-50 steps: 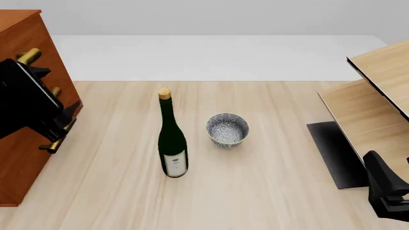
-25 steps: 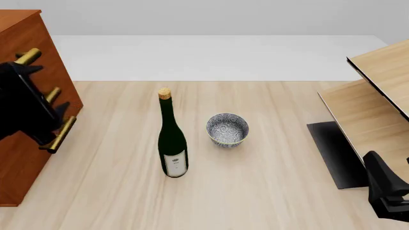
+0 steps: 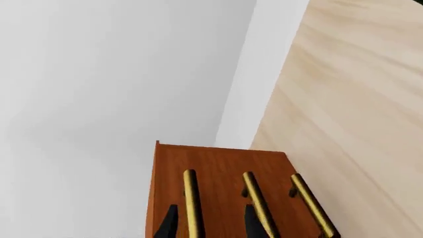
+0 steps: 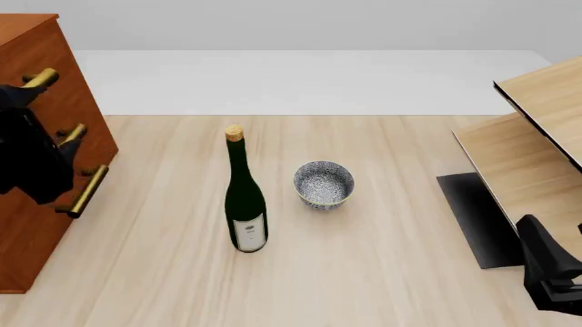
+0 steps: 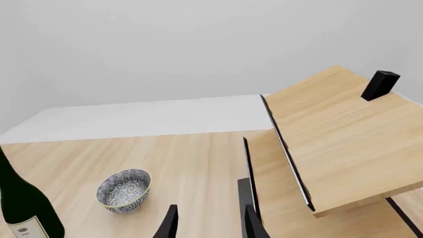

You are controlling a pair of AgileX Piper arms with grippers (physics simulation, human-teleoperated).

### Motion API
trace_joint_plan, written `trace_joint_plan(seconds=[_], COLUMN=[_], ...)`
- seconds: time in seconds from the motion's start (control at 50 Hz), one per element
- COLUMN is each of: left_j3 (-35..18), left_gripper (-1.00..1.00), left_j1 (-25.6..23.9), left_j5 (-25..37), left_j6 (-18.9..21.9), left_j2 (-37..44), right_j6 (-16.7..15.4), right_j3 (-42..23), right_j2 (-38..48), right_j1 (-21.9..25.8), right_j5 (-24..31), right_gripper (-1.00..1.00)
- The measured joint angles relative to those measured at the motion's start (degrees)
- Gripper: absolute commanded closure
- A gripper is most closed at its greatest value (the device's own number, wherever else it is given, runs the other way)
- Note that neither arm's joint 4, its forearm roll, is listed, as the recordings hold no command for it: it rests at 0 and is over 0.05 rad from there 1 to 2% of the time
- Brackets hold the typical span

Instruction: Close the bottom drawer of the cabinet and open the top drawer.

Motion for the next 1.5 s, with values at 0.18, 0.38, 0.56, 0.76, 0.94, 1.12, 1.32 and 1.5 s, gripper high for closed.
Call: trace_joint_plan(seconds=[0.18, 0.38, 0.56, 0.76, 0.94, 1.12, 1.32, 1.5], left_j3=[0.32, 0.64, 0.83, 1.25, 1.86, 2.23, 2.51, 2.87], left_gripper=[-1.0, -1.0, -1.0, -1.0, -1.0, -1.0, -1.0, -1.0], left_j1=[1.22, 3.02, 4.91, 7.19, 9.12, 10.68, 11.85, 12.98], left_j5=[-1.21, -2.54, -3.93, -5.91, -8.55, -11.45, -14.11, -16.37], left_j6=[2.2, 3.71, 4.19, 4.22, 4.76, 5.73, 6.85, 8.32], left_j2=[-0.04, 0.27, 1.23, 3.1, 5.38, 7.86, 10.11, 11.3], right_j6=[0.04, 0.07, 0.1, 0.12, 0.13, 0.1, 0.09, 0.06], right_j3=[0.01, 0.01, -0.01, -0.02, -0.01, 0.0, 0.01, 0.04], right_j2=[0.38, 0.58, 0.54, 0.23, -0.1, -0.15, 0.05, 0.23], right_j1=[-0.04, -0.06, -0.12, -0.19, -0.19, -0.16, -0.16, -0.12], right_j5=[-0.39, -0.59, -0.54, -0.23, 0.09, 0.14, -0.06, -0.25], right_gripper=[-1.0, -1.0, -1.0, -1.0, -1.0, -1.0, -1.0, -1.0])
